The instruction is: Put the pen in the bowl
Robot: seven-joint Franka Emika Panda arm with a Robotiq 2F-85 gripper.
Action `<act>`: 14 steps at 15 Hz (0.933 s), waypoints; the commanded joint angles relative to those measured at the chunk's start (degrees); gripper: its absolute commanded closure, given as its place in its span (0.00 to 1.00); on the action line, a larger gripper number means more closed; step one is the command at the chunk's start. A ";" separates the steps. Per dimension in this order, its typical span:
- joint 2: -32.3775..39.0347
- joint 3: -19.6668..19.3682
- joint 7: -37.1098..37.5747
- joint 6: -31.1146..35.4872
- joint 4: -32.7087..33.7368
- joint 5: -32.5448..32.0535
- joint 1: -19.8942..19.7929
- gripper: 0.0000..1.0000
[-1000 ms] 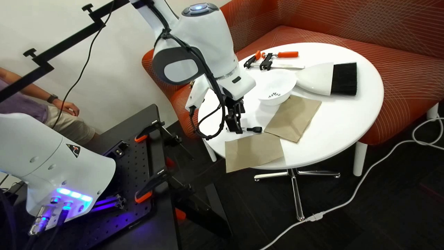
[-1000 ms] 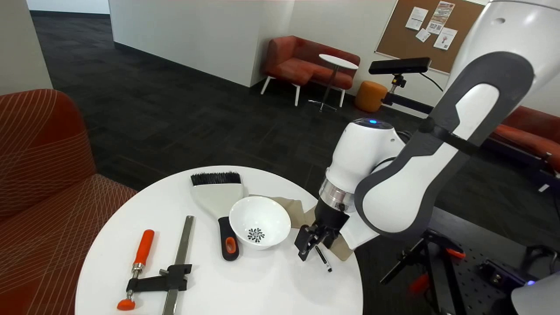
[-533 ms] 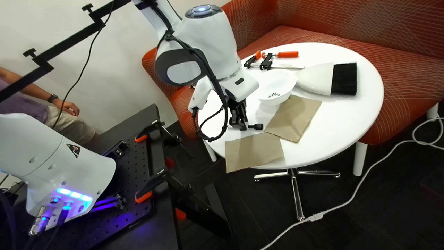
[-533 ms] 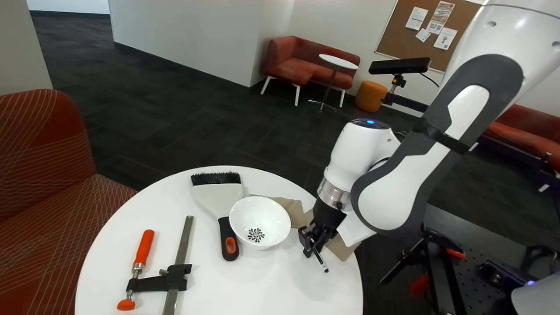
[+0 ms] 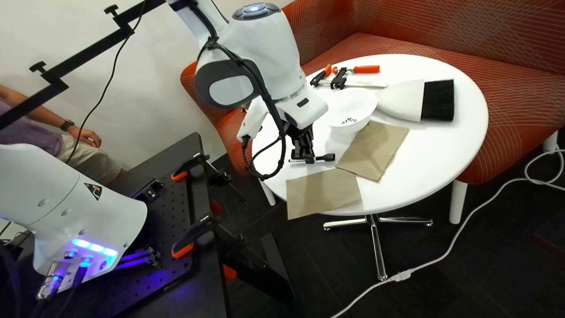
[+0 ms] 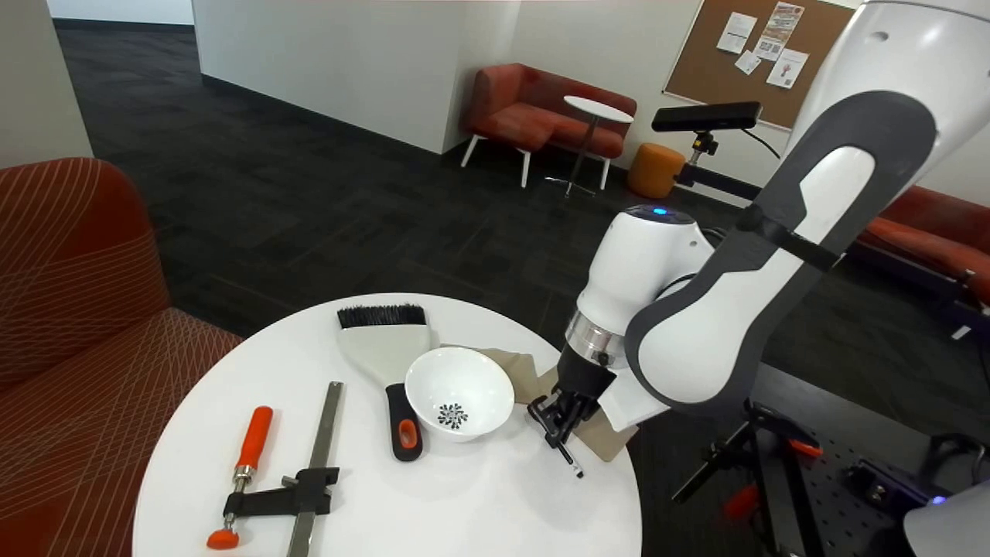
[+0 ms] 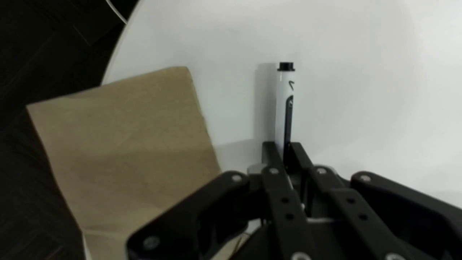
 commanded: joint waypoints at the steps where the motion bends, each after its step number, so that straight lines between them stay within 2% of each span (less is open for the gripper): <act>1: -9.42 -6.75 5.33 -1.70 -7.37 0.30 8.19 0.97; 4: -15.61 -12.87 8.15 -0.59 -11.81 -1.64 15.13 0.97; 7: -19.56 -17.49 10.45 0.47 -12.83 -4.56 20.89 0.97; 12: -21.52 -21.60 15.08 0.34 -8.71 -11.78 25.84 0.97; 14: -20.64 -22.97 15.23 -0.43 -5.83 -12.11 27.67 0.97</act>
